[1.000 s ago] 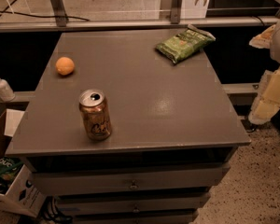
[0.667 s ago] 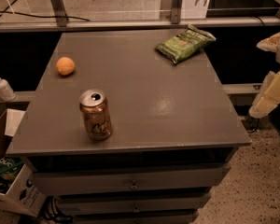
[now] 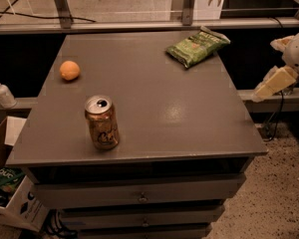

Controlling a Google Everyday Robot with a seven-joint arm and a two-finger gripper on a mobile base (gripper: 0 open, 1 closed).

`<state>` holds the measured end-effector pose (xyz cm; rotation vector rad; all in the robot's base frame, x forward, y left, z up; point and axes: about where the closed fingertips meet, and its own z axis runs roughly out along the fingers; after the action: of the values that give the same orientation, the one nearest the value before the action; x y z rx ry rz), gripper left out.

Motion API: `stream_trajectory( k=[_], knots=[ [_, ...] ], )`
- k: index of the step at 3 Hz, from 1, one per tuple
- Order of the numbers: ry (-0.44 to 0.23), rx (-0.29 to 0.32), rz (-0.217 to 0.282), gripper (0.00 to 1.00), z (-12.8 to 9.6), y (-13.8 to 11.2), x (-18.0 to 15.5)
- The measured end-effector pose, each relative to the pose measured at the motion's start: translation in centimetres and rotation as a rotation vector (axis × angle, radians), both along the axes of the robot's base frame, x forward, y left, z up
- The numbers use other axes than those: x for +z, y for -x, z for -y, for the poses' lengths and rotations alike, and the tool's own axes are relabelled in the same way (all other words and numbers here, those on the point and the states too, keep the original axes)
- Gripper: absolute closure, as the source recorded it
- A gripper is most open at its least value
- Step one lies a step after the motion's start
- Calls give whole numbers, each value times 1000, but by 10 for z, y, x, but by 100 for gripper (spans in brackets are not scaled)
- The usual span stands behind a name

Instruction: Move green jalapeno chip bag near orange

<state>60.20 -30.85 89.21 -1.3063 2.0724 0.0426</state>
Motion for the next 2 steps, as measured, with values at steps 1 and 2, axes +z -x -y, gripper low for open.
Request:
stream_trajectory(
  k=[1, 2],
  knots=[
    [-99, -32, 55, 0, -4, -62, -17],
    [-191, -46, 81, 0, -23, -110, -28]
  ],
)
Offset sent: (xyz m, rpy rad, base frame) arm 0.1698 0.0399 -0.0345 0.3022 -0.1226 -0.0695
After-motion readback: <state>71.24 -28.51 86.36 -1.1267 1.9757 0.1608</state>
